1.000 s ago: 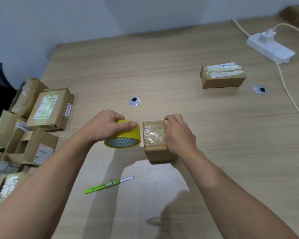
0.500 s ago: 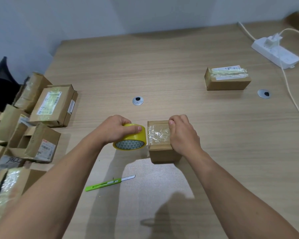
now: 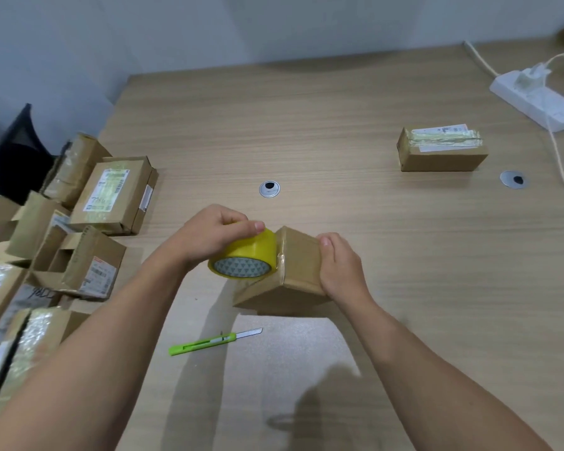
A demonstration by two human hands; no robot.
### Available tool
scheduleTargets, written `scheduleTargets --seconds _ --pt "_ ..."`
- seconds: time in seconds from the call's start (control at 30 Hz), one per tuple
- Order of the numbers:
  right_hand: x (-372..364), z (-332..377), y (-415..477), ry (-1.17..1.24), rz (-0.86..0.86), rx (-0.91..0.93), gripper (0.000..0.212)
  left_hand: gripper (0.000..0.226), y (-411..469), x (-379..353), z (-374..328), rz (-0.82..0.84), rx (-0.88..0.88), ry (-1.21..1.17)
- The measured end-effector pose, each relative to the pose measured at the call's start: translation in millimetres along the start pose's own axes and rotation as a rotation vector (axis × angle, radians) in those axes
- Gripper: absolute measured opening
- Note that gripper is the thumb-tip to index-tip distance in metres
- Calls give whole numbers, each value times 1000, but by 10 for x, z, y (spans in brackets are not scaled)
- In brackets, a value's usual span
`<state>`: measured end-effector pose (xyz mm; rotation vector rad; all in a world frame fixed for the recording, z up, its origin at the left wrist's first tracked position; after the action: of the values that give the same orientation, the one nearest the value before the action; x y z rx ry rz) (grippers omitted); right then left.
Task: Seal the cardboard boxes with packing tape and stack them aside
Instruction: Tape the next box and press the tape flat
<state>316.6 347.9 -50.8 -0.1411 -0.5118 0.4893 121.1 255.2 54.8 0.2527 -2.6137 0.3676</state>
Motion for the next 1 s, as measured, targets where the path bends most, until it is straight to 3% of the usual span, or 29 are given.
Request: scheduleTargets --seconds 0.13,0.4,0.53,0.67,0.87,1.0 --pt "-210 -269 -101 113 18 -125 24 39 25 -60 -183 145 12 249" --pt "63 -164 -78 78 -44 -56 30 42 276 -516 -352 195 0 348" --pt "55 -288 -154 243 29 -122 36 37 406 -765 -446 232 1 443" --pt "-60 -591 -184 181 117 -186 39 43 404 -1032 -417 301 10 583" --pt "-96 -597 -182 191 115 -165 37 21 374 -903 -388 283 -2 435" --pt "-134 -579 -167 399 145 -257 29 44 279 -796 -201 281 43 268"
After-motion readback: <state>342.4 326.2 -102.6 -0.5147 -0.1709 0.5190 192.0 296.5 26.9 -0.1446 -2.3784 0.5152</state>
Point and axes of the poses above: each hand's wrist, its own y-axis towards the middle knuckle, its own x-axis out of the back of the hand, z = x × y, the point moved 3 cm from there along y, towards the middle knuckle, and after that the axes turned 8 degrees about -x, right-handed, at the moved point
